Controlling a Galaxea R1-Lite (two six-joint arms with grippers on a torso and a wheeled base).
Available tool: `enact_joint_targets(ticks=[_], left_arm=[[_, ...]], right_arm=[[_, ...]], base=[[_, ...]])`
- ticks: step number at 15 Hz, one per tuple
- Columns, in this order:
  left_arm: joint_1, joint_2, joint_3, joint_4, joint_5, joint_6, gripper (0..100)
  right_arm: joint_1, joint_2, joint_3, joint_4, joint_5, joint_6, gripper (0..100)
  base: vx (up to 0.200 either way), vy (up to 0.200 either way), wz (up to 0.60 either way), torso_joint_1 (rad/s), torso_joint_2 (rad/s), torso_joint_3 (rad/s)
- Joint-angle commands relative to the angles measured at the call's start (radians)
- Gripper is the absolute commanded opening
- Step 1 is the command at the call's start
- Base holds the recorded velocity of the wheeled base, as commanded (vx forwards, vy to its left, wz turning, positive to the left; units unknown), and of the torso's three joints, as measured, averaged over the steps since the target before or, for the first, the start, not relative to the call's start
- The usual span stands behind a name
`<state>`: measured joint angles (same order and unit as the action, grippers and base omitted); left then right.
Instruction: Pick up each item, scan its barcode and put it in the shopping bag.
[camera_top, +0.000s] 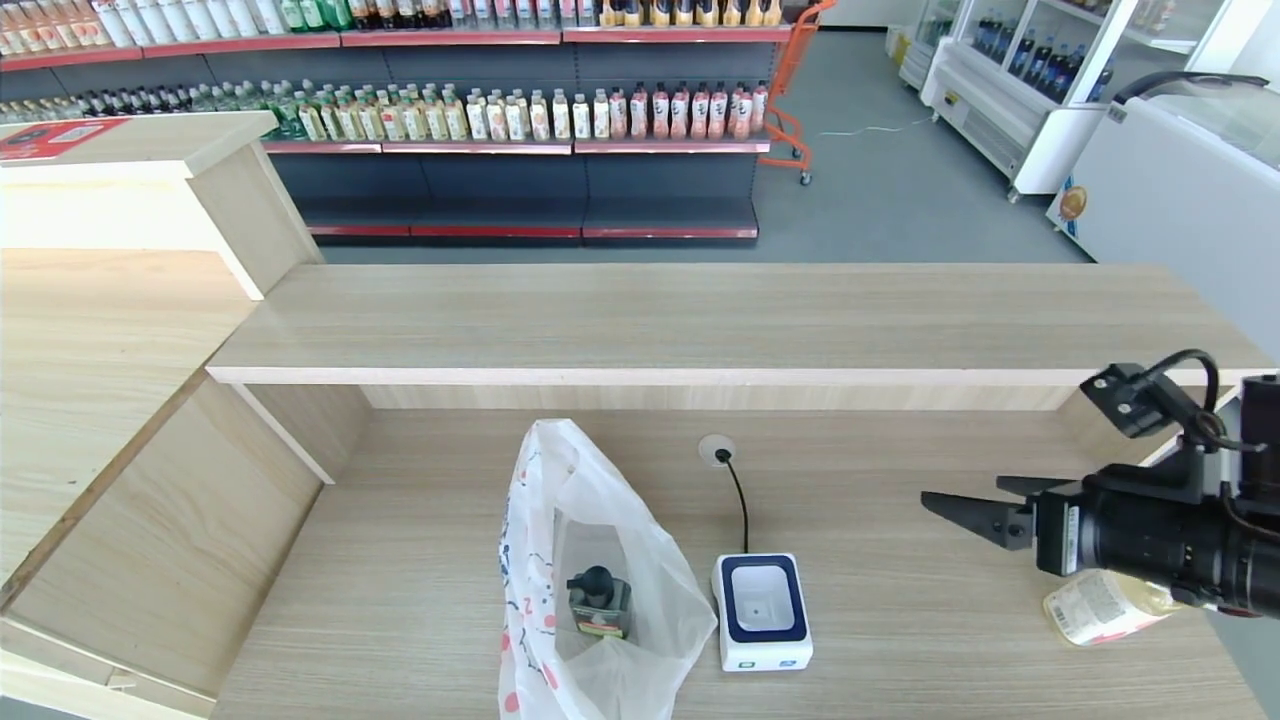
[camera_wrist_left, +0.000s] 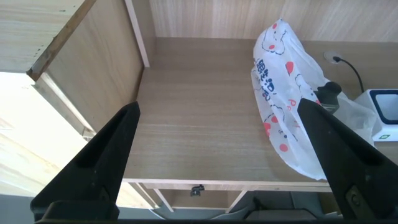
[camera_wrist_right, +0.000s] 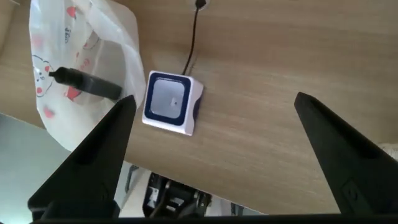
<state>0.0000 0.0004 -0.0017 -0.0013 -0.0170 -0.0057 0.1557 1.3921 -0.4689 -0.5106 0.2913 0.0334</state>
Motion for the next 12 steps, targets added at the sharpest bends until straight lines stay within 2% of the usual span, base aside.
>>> enact_joint_targets(ticks=[1, 5, 8, 11, 12], left_arm=[[0.0, 0.0, 0.0, 0.0, 0.0, 0.0, 100], [0.0, 0.0, 0.0, 0.0, 0.0, 0.0, 100], [0.0, 0.0, 0.0, 0.0, -0.001, 0.0, 100], [0.0, 0.0, 0.0, 0.0, 0.0, 0.0, 100], [0.0, 0.0, 0.0, 0.0, 0.0, 0.0, 100]], right_arm=[[-0.091, -0.203, 0.121, 0.034, -0.029, -0.026, 100], [-0.15, -0.252, 0.116, 0.104, -0.03, -0.026, 100], [-0.159, -0.251, 0.112, 0.112, -0.032, -0.026, 100], [-0.159, -0.251, 0.113, 0.126, -0.032, -0.026, 100], [-0.159, -0.249, 0.116, 0.126, -0.032, -0.026, 100]], base=[[0.0, 0.0, 0.0, 0.0, 0.0, 0.0], [0.0, 0.0, 0.0, 0.0, 0.0, 0.0], [0.0, 0.0, 0.0, 0.0, 0.0, 0.0], [-0.2, 0.0, 0.0, 0.001, 0.0, 0.001], [0.0, 0.0, 0.0, 0.0, 0.0, 0.0]])
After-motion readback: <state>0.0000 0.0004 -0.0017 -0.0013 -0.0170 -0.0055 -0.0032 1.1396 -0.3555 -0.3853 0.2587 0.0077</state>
